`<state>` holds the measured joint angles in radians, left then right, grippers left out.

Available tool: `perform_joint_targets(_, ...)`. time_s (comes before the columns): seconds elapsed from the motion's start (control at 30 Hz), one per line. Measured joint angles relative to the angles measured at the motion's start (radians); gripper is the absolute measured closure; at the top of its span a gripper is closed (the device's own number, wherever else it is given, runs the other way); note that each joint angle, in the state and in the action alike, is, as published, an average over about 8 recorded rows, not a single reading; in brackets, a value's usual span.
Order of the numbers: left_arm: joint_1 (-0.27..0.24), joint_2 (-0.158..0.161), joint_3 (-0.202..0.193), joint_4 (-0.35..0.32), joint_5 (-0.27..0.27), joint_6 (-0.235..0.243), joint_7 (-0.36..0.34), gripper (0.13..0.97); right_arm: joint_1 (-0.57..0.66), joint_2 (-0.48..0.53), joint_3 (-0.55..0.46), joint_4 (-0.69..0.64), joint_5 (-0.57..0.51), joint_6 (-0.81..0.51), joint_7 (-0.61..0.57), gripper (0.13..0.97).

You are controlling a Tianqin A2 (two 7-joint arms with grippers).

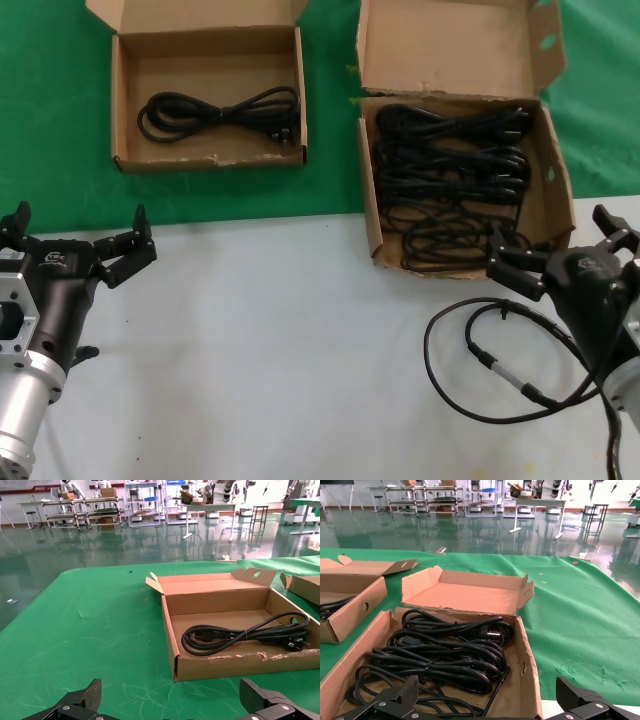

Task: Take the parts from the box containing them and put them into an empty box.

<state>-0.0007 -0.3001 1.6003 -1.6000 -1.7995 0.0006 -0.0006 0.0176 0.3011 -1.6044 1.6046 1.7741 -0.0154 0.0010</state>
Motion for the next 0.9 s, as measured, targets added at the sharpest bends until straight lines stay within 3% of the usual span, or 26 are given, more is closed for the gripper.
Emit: perform_joint_targets(0.9, 0.000, 0.000, 0.000, 0.000, 0.000, 0.000, 0.000, 0.132, 0.000, 0.000, 0.000, 0.000, 0.000, 0.000, 0.000, 0.129)
